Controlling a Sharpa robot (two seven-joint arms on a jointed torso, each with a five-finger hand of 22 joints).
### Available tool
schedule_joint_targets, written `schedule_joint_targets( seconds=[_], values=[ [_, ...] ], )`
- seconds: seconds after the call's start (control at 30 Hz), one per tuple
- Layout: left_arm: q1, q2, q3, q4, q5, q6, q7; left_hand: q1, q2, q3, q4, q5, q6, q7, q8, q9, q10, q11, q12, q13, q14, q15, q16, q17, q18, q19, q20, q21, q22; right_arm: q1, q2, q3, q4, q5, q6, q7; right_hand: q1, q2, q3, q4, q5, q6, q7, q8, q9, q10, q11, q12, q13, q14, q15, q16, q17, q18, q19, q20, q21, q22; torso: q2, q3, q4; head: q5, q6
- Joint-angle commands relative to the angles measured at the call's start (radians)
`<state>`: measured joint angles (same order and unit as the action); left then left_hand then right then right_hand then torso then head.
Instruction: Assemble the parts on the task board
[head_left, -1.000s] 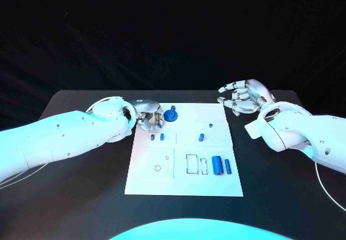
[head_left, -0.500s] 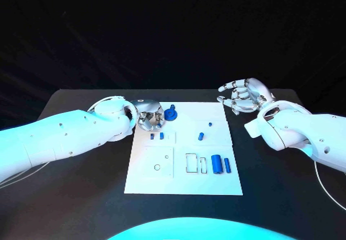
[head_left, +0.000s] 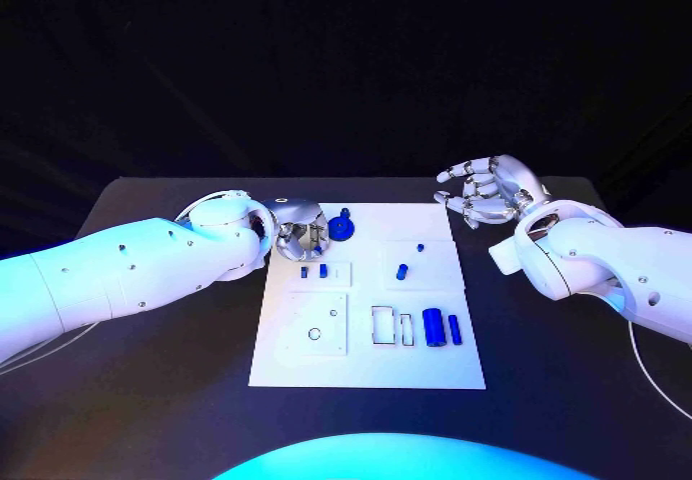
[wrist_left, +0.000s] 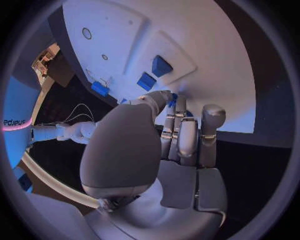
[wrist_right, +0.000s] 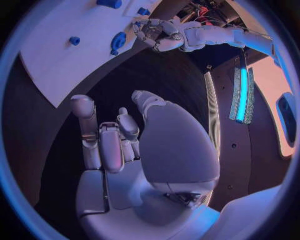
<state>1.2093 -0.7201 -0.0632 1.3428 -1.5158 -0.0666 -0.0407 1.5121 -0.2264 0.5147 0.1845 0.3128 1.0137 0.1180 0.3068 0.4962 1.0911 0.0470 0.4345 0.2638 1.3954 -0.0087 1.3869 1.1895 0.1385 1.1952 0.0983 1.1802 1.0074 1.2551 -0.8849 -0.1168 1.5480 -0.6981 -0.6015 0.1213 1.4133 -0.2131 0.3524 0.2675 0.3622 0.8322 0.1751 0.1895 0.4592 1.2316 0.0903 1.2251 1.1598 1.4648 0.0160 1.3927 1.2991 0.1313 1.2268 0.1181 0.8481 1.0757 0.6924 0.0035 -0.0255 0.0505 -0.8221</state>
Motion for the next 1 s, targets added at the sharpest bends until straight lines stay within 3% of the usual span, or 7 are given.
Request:
schedule_joint_targets(
  seconds=[0.03, 1.0],
  values=[
    [-0.005, 0.0, -0.005, -0.001, -0.01, 0.043, 0.003, -0.009, -0.001, 0.0, -0.007, -0.005, 0.01, -0.002, 0.007, 0.006, 0.011, -0.001, 0.005, 0.003, 0.005, -0.005, 0.007, 0.004, -0.01, -0.001, -0.001, 0.002, 0.002, -0.001, 0.0, 0.0, 0.0, -0.005, 0.003, 0.009, 0.0, -0.002, 0.003, -0.001, 0.006, -0.006, 0.001, 0.002, 0.001, -0.002, -0.003, -0.002, -0.001, 0.021, -0.005, -0.007, 0.001, 0.014, -0.001, -0.004, -0.006, 0.0, 0.0, -0.0001, 0.0001, 0.001, 0.001],
    [-0.005, 0.0, -0.006, -0.004, 0.008, 0.002, 0.003, -0.04, -0.005, -0.028, -0.002, -0.005, -0.082, 0.013, -0.043, -0.004, -0.048, 0.013, 0.037, 0.05, -0.012, 0.005, 0.002, -0.021, -0.007, -0.019, 0.006, -0.018, -0.017, -0.003, 0.001, 0.0, -0.002, -0.005, 0.003, 0.009, -0.001, -0.002, 0.005, -0.001, 0.006, -0.006, 0.001, 0.003, 0.001, -0.003, -0.003, -0.004, -0.004, 0.021, -0.005, -0.008, 0.0, 0.014, -0.001, -0.004, -0.009, -0.001, 0.0, 0.0003, -0.0006, 0.002, 0.001]
  ],
)
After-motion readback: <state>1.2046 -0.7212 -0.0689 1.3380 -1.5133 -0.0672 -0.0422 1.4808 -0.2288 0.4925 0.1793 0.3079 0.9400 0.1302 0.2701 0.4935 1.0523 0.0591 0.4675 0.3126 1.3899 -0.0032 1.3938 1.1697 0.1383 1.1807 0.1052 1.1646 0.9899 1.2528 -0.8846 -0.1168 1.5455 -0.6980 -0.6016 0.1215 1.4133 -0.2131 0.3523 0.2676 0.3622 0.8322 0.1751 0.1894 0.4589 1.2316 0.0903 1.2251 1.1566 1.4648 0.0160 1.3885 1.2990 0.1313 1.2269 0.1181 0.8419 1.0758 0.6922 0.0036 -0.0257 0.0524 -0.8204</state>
